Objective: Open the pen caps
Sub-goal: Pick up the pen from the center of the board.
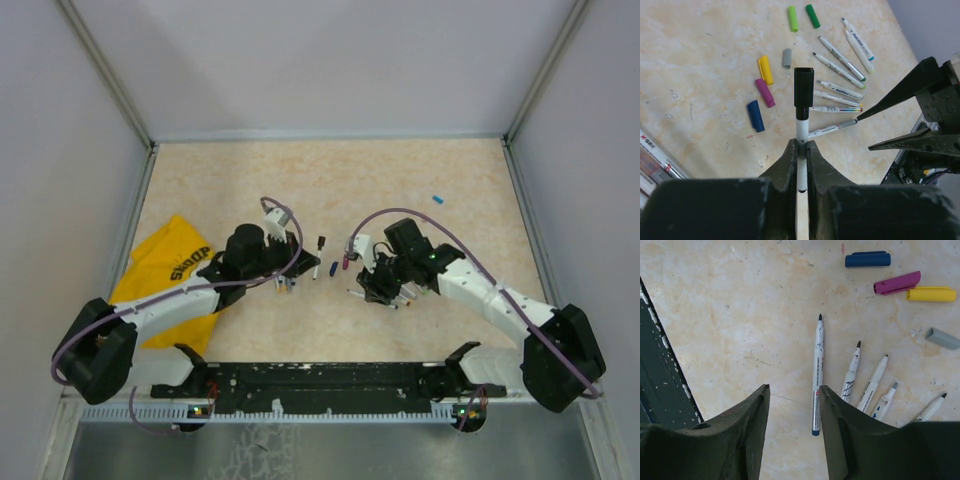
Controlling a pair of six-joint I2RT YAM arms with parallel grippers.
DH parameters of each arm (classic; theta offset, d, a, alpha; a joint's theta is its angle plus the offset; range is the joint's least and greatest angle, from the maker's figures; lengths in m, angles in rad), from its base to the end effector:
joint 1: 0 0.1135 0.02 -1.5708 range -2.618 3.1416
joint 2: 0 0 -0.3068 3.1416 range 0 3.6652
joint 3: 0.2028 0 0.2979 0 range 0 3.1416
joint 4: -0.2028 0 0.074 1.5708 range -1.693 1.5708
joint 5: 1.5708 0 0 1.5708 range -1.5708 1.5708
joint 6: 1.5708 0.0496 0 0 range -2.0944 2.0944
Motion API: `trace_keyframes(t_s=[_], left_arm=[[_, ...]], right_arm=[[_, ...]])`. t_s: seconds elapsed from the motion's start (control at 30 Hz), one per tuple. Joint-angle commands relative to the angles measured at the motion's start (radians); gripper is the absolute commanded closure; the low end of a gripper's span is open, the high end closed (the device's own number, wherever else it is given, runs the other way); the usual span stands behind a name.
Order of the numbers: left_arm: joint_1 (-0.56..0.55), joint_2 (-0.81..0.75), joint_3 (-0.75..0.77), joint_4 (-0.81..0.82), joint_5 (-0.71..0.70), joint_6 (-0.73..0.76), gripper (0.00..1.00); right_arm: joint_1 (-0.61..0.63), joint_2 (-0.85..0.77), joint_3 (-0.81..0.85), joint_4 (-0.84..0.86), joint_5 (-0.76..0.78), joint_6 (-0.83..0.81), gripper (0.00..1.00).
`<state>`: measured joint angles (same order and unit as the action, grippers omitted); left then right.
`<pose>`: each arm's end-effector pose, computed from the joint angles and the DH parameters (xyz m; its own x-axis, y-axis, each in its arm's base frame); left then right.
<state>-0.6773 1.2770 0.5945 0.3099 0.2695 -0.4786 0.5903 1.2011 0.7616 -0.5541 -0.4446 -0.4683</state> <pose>0.2324 -0.2039 0.2253 -0.6190 -0.0718 -0.7821 0.5771 0.6339 -0.5150 0.2071 0.1644 0.2302 -0.3064 -0.6958 -0.6496 -0.9366 0.3422 0.0753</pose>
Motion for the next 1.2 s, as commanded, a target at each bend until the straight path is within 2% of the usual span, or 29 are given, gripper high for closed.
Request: trace_keyframes(t_s=[0.0,0.33,0.63,1.17], left_arm=[[-0.023,-0.05,-0.062,0.184,0.004,-0.077,1.0],[-0.077,-0.096,-0.153,0.356,-0.051,-0.147,1.0],[-0.145,-0.122,-0.251,0.565,-0.158,-0.203,1.0],[-0.228,-0.099,-0.327,0.759,-0.278,-0.237,1.0]], right_arm=[[-0.01,-0.03,0.053,0.023,-0.032,0.007,0.56],[-0.01,-0.037,0.057,0.025,-0.078,0.014,0.56],[-0.01,-0.041,0.059,0.031,-0.114,0.022,0.56],[-0.01,-0.042,0.065,0.037,-0.173,0.034,0.56]])
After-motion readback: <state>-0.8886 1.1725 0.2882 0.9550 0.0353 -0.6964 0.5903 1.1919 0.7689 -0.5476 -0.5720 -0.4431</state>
